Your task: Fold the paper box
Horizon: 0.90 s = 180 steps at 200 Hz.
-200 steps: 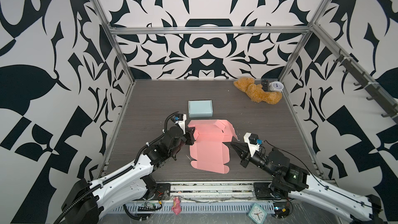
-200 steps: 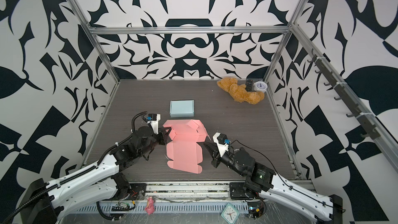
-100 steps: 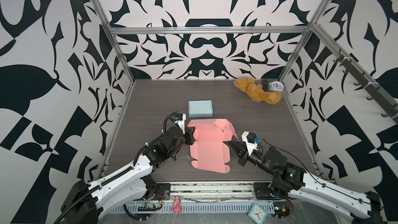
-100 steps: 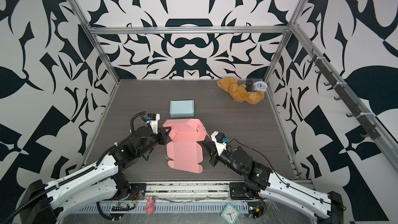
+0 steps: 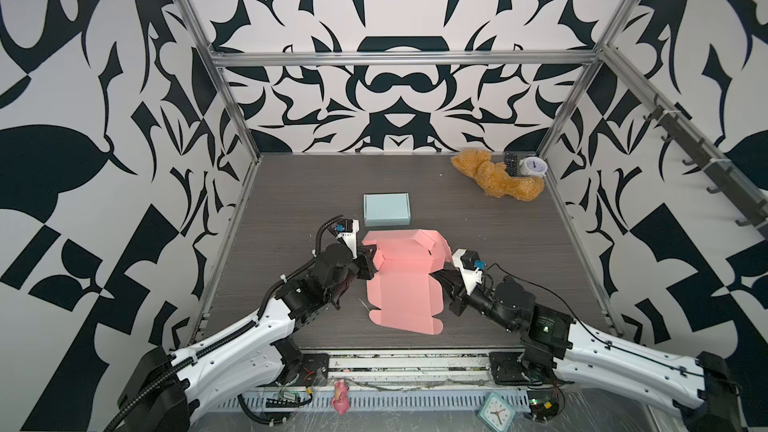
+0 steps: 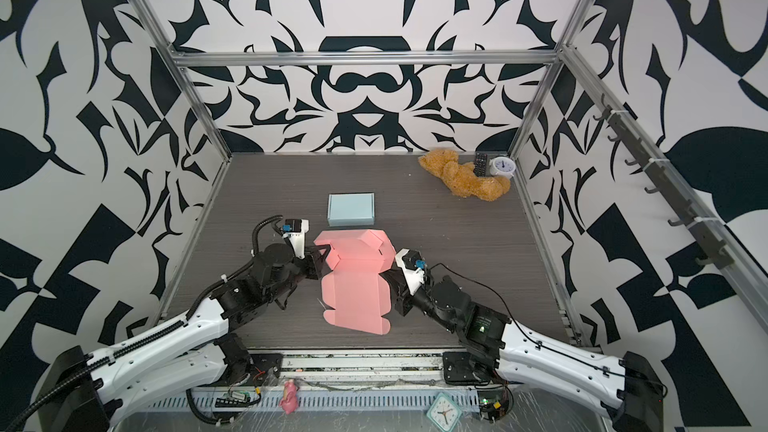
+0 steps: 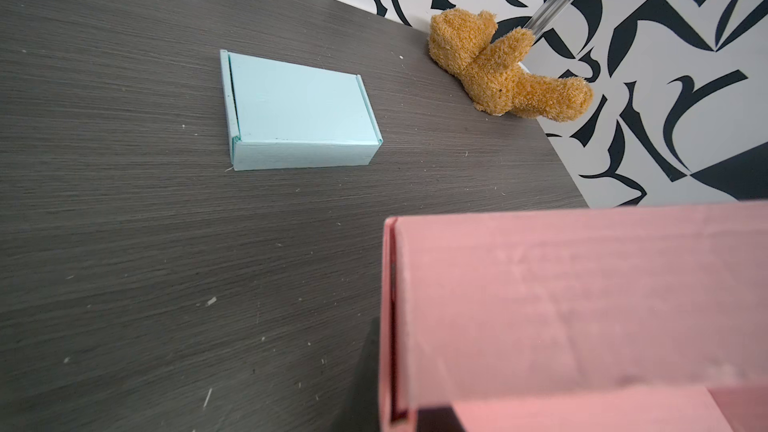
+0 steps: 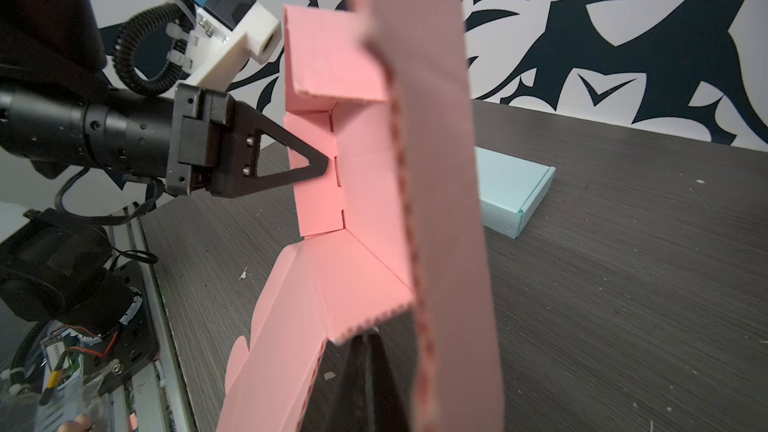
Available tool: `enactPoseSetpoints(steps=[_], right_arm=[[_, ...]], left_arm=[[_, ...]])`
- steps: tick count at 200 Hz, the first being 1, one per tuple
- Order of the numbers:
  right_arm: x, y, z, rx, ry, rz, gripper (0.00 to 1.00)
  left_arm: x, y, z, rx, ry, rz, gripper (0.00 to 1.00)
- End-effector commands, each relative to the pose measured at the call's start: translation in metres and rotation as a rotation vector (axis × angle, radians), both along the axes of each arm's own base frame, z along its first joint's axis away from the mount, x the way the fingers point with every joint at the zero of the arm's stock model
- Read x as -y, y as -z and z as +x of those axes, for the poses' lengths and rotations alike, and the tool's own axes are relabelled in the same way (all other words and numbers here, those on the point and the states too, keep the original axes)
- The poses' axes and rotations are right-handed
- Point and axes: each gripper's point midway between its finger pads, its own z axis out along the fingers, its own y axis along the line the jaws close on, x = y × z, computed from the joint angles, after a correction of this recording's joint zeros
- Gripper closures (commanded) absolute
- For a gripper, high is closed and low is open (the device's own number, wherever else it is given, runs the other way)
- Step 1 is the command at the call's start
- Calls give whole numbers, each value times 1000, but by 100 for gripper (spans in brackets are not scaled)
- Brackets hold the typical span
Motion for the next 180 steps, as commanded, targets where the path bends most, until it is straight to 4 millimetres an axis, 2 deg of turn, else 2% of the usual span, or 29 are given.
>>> enactPoseSetpoints(steps=[1,71,123,180], right_arm=[[-7,-42,3,43,2,110,100],[-5,-44,6,32,24,95,100],[5,-40,15,24,98,94,100],[-10,-34,21,-12,95,75,100]], left_arm=[[0,7,0,-12,0,-13,97],[-1,9,-1,-10,-2,-9,97],[0,12,-1,-14,1,-7,97],[2,16,1,-20,6,-4,97]])
